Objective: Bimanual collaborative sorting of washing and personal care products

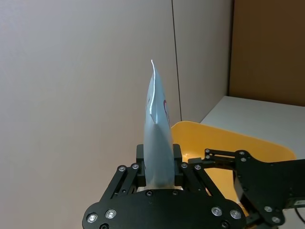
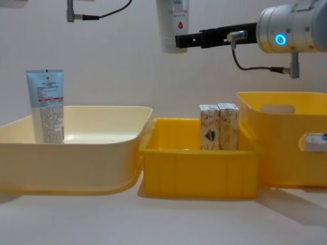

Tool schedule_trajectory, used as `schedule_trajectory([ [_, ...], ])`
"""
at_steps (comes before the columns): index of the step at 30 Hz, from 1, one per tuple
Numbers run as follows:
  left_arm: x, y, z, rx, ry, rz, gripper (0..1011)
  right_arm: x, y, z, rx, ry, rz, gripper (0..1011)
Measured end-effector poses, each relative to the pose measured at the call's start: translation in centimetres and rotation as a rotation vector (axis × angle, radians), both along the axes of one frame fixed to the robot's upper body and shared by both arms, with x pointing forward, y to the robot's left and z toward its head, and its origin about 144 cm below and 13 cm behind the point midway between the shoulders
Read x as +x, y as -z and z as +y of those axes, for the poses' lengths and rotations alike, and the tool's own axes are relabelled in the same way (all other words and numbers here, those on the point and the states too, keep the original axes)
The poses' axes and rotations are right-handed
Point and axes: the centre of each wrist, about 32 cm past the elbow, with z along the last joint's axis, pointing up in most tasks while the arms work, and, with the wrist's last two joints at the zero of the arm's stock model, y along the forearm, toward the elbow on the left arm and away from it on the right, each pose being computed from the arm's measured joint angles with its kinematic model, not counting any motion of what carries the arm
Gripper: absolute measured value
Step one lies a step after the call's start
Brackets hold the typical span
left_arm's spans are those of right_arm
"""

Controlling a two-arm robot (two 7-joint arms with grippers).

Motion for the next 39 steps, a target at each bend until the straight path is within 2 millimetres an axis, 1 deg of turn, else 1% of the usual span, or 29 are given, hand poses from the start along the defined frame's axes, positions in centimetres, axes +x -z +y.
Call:
schedule_trajectory([
  [9, -0.1, -0.1, -0.4, -0.001, 0.020, 0.013, 292, -0.1, 0.3, 1.5, 0.020, 0.042, 0.020, 1001],
  [15, -0.1, 0.0, -0.6, -0.002, 0.033, 0.020, 294, 0.0, 0.4, 2.4, 0.080, 0.030, 0.068, 1001],
  [27, 0.0, 0.1, -0.8, -0.003, 0.048, 0.031, 292, 0.4, 0.3, 3.4, 0.161, 0.015, 0.124, 1001],
  [39, 0.2, 0.2, -1.0, -0.003, 0.056, 0.038, 292, 0.8, -0.2, 4.2, 0.161, 0.048, 0.089, 1001],
])
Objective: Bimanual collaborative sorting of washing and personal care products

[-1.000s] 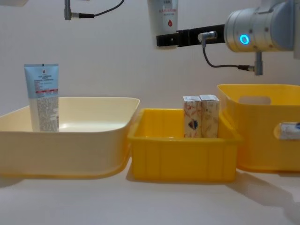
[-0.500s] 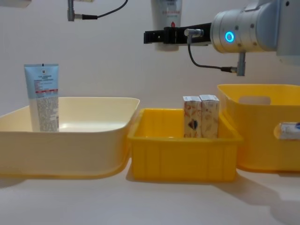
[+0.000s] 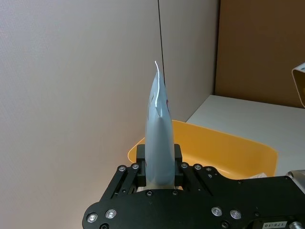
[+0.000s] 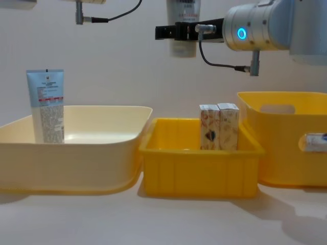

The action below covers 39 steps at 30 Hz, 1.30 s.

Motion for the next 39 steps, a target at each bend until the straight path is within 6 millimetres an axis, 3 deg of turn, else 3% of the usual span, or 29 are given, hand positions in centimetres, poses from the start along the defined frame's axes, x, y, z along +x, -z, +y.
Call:
schedule_trajectory([
  [24, 0.24, 0.15, 0.01, -0.005, -0.002, 0.001, 292, 0.72, -0.27, 0.60, -0.059, -0.004, -0.035, 1001],
  [39, 0.16, 0.25, 0.19, -0.009, -0.013, -0.004, 292, 0.82, -0.26, 0.69, -0.068, -0.006, -0.038, 688],
])
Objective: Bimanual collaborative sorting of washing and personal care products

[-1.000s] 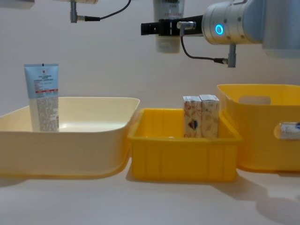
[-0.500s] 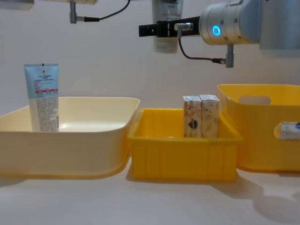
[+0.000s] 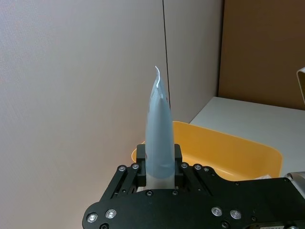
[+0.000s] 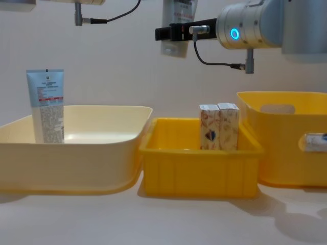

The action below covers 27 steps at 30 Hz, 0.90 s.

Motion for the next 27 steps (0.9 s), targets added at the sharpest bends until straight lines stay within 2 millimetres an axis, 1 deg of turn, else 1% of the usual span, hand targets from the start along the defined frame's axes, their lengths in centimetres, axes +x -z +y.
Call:
schedule_trajectory([
  [4, -0.02, 0.03, 0.00, 0.000, -0.001, 0.000, 292, 0.01, 0.00, 0.01, -0.001, 0.000, 0.000, 662],
  [27, -0.07, 0.09, 0.05, -0.001, -0.004, -0.001, 292, 0.04, -0.01, 0.01, -0.002, -0.001, -0.002, 660],
])
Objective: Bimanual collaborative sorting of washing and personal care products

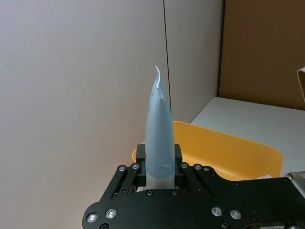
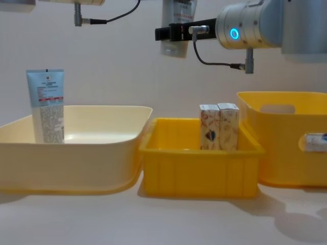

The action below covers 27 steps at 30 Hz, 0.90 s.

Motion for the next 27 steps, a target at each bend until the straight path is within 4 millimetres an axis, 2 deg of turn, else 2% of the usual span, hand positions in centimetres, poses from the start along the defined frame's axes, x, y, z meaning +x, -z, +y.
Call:
schedule_trajectory([
  [14, 0.00, 0.02, 0.04, 0.000, -0.001, 0.000, 292, 0.00, 0.00, 0.00, 0.000, 0.000, 0.000, 660],
  [23, 0.00, 0.02, 0.05, 0.000, -0.001, 0.000, 574, 0.00, -0.01, -0.01, 0.000, 0.001, 0.000, 660],
  [26, 0.00, 0.02, 0.04, 0.000, -0.001, 0.000, 633, 0.00, -0.02, -0.03, 0.000, 0.001, -0.001, 660],
  [27, 0.00, 0.02, 0.04, 0.000, -0.001, 0.000, 694, -0.01, -0.03, -0.04, 0.000, 0.001, -0.001, 660],
])
